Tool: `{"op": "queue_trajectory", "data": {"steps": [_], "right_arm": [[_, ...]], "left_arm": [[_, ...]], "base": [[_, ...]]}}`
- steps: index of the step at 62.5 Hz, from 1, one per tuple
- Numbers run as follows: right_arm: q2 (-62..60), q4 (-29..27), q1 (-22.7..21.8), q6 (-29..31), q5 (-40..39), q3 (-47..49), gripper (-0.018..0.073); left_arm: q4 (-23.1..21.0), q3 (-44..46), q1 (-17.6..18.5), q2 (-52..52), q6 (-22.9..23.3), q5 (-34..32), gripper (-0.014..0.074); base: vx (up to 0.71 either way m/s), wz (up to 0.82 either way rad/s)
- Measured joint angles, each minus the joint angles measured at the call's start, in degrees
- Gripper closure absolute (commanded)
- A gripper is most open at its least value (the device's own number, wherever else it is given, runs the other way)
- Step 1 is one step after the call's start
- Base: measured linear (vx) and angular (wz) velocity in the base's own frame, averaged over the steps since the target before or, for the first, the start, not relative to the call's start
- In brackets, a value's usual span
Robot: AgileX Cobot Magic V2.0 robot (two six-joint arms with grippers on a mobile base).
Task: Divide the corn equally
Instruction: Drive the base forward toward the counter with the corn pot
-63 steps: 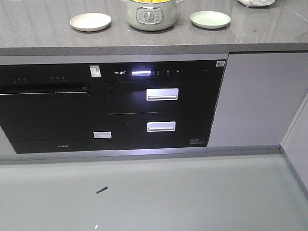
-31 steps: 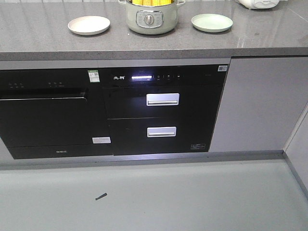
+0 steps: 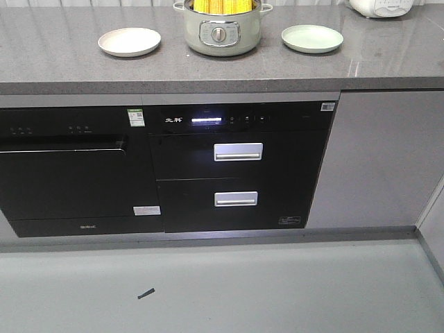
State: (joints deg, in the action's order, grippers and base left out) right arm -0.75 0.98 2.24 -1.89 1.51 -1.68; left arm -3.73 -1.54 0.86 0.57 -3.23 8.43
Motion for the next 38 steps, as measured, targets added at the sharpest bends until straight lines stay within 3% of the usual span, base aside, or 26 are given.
{"op": "queue_trajectory", "data": {"steps": [38], "right_arm": [[0.0, 0.0, 0.0, 0.0, 0.0, 0.0, 0.0564]], "left_arm": [[0.0, 0.0, 0.0, 0.0, 0.0, 0.0, 0.0603]], "base": [[0.08, 0.0]]}}
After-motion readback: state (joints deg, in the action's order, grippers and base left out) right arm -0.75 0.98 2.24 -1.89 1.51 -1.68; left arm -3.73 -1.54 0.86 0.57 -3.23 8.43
